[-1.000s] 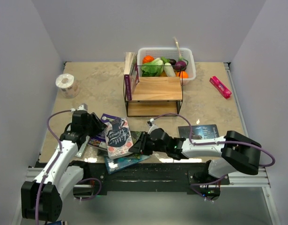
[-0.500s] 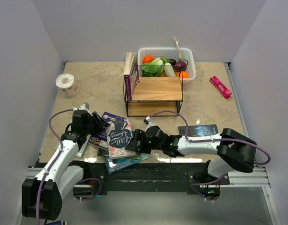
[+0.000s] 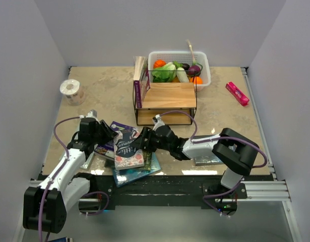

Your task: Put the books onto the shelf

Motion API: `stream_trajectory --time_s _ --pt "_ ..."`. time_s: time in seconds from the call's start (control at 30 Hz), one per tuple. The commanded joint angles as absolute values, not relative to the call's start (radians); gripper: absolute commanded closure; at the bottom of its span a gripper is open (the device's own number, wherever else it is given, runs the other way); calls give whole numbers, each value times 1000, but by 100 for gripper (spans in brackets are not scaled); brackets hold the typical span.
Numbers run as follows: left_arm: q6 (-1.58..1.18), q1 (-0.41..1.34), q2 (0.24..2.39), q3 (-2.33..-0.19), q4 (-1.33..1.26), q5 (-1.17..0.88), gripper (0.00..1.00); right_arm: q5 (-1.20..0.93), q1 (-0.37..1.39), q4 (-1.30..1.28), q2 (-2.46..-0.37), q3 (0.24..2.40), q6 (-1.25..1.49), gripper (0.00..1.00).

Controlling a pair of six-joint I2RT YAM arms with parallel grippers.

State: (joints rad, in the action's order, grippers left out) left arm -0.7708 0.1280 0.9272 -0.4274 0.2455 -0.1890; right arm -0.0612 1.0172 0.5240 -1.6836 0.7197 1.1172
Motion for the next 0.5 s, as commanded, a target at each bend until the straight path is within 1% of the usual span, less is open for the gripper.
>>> stream_trajectory --time_s 0.0,0.03,0.07,0.13,0.17,0.23,0.27,0.3,0.37,0.47 --pt "-765 160 953 -400 294 -209 60 -190 1023 751 -1796 652 1097 34" --pt "-767 161 953 -400 296 -207 60 -213 1023 840 -1799 626 1120 35" --pt "-765 164 951 -399 296 -207 60 -224 1023 871 -1798 615 1127 39" --pt "-767 166 948 -402 299 -204 60 -257 1025 916 -1790 600 1123 43" --pt "-769 167 945 -399 299 -203 60 -271 1023 914 -1787 603 1117 50" --pt "-770 169 943 -400 302 -201 60 -300 1023 916 -1769 600 1106 57" --pt "-770 169 939 -403 304 -199 60 -305 1023 913 -1758 597 1103 65" --pt "-772 169 937 -405 307 -199 60 -313 1023 905 -1750 591 1095 68" --pt "-770 169 931 -405 310 -196 60 -331 1023 871 -1712 589 1082 71" --pt "-776 170 925 -399 307 -196 61 -351 1023 827 -1686 586 1058 70"
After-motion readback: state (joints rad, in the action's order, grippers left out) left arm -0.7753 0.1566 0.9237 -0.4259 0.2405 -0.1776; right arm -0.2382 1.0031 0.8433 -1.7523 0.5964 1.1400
